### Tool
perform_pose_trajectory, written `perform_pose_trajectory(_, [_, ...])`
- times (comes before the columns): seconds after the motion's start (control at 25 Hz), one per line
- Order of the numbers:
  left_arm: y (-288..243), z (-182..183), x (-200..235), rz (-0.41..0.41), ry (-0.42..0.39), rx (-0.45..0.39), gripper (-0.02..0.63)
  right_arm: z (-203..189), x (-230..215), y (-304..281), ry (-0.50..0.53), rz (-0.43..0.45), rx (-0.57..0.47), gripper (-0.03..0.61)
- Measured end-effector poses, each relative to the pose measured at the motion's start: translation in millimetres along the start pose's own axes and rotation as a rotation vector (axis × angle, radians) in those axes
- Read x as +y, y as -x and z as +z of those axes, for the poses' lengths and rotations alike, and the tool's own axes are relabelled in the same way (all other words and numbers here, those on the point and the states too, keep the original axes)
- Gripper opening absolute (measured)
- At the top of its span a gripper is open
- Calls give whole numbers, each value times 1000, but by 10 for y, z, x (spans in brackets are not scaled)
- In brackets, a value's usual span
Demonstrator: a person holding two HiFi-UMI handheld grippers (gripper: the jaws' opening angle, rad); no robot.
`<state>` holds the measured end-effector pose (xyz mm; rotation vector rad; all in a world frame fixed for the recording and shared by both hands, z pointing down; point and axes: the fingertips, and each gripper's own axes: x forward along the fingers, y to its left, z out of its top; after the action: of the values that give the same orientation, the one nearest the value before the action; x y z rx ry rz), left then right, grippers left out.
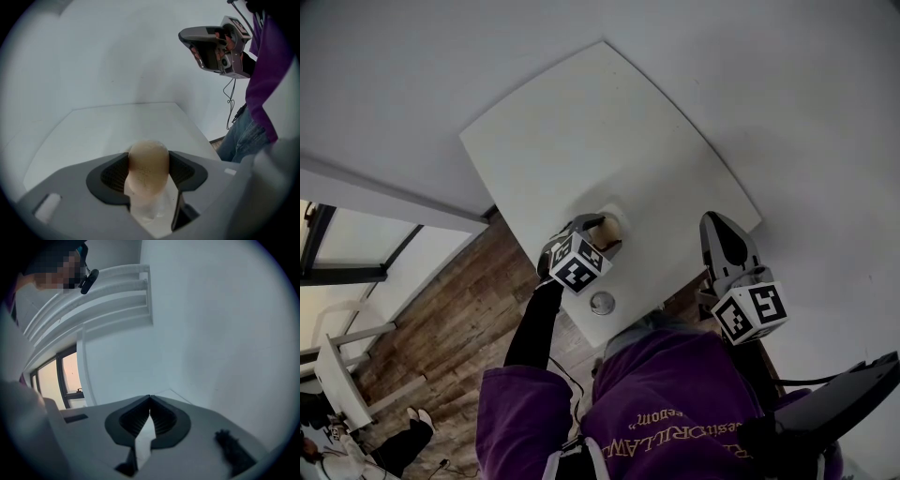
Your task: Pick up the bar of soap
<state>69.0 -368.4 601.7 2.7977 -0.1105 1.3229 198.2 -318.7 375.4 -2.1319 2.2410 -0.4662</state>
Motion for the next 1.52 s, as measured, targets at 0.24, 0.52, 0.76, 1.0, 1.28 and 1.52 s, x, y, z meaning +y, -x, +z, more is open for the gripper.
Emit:
perform_pose_trajectory(0.24, [395,291,174,111,64,-168,264,31,3,-51,6,21,-1,9])
perform_pose_trajectory(0.52, [1004,651,369,300,145,-389,263,67,103,-163,15,83,-5,9])
perform_pose_trajectory(0.76, [1575,929,377,426,214,-573,262,137,303,-259,31,162,-4,9])
perform_pose_trajectory(1.0, [1956,1165,256,504,200,-667,262,256,472,-282,47,231,-33,9])
perform_pose_trajectory(1.28, [2440,1316,65,582,268,-776,261,413,754,-231,37,358,-60,9])
perform_pose_trajectory(1.52, [3023,1365,-183,626,291,-877,261,647,1058,-19,52,428,-113,9])
